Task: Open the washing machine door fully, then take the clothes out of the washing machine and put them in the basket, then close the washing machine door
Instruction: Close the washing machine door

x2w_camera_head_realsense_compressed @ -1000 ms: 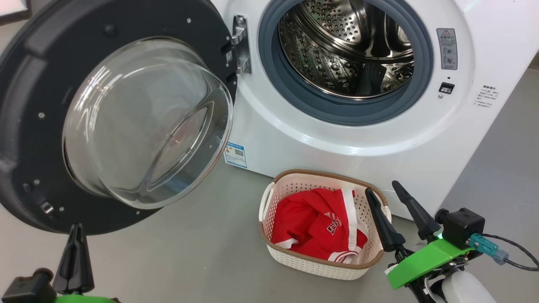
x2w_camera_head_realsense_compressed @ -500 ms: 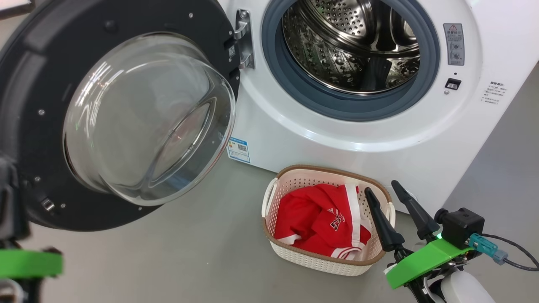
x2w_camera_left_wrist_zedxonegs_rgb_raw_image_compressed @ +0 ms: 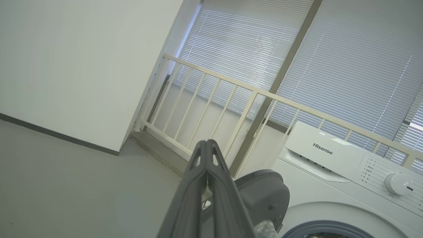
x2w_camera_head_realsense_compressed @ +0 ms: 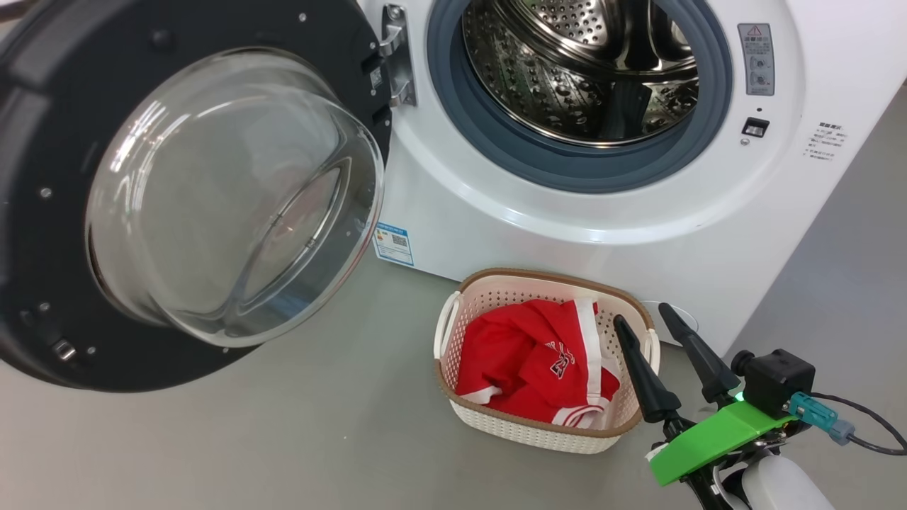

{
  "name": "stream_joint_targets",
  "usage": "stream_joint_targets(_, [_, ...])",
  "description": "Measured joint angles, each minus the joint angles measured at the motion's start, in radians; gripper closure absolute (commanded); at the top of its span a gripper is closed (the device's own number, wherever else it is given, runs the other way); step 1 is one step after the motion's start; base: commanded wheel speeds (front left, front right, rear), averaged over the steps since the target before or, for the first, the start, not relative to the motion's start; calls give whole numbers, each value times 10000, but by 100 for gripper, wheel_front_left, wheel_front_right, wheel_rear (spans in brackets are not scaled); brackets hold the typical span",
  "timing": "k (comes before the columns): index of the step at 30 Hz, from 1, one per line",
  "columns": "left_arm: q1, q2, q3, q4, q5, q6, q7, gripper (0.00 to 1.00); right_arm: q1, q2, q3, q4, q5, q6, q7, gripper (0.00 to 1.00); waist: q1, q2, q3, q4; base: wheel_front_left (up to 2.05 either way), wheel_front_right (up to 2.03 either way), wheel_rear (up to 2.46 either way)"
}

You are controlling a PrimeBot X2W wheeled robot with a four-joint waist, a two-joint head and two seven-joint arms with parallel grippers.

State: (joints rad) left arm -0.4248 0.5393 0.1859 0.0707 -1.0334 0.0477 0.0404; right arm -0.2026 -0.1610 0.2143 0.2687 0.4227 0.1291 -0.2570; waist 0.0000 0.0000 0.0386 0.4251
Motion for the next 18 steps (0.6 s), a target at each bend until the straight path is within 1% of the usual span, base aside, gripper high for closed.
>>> stream_joint_targets(3, [-672,171,334,1068,-832,2,708,100,-12,-2,15,0,-4,0,0,0,0,0,56,-82,0,0,0])
stream_joint_targets(7, [-1585,451,819,2577,-1582,113,1290,100,-32,-13,44,0,-31,0,0,0,0,0,167,-218,0,0,0])
stream_joint_targets(9, [-1989,593,894,3269,-1893,196,1701,100,-52,-25,56,6,-33,0,0,0,0,0,232,-293,0,0,0])
stream_joint_targets(13, [-2618,665,895,4548,-2180,238,2224,100,-159,-88,63,12,-63,0,0,0,0,0,376,-423,0,0,0])
stream_joint_targets(16, [-3087,708,882,5440,-2431,506,2681,100,-294,-127,86,17,-73,0,0,0,0,0,472,-534,0,0,0])
stream_joint_targets(18, [-3287,871,815,5952,-2462,637,2949,100,-324,-132,92,19,-73,0,0,0,0,0,552,-609,0,0,0])
